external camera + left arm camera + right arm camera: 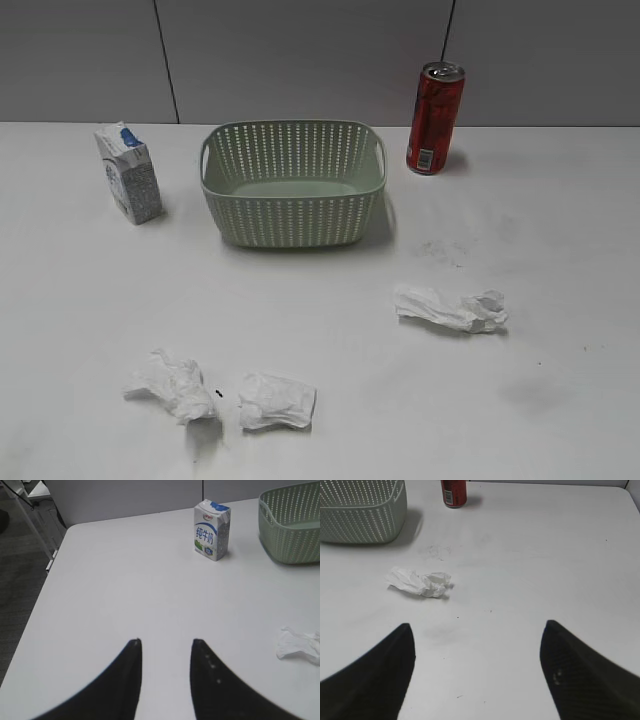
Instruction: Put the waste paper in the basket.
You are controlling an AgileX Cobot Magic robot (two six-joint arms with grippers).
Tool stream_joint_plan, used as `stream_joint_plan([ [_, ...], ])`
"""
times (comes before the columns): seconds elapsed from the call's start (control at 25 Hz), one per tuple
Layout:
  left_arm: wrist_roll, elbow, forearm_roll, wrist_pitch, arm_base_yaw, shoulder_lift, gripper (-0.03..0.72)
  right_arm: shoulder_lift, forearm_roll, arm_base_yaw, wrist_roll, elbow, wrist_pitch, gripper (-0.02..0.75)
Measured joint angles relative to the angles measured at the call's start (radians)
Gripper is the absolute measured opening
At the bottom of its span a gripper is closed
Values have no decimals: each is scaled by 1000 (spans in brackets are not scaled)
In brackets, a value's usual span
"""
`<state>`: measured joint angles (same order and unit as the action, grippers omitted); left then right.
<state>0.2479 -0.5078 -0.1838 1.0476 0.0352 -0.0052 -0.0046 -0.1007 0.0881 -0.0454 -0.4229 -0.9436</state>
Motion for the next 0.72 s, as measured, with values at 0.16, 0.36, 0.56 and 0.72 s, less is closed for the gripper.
stream_joint_plan([
  [0.16, 0, 0, 0, 0, 0, 0, 237, 0, 0, 0, 0, 0, 0, 589],
  [0.36, 0, 0, 0, 0, 0, 0, 237, 0, 0, 0, 0, 0, 0, 589],
  [0.56, 0, 0, 0, 0, 0, 0, 237, 0, 0, 0, 0, 0, 0, 589],
  [0.72, 0, 0, 0, 0, 0, 0, 237, 11, 1, 0, -1, -3, 6, 589],
])
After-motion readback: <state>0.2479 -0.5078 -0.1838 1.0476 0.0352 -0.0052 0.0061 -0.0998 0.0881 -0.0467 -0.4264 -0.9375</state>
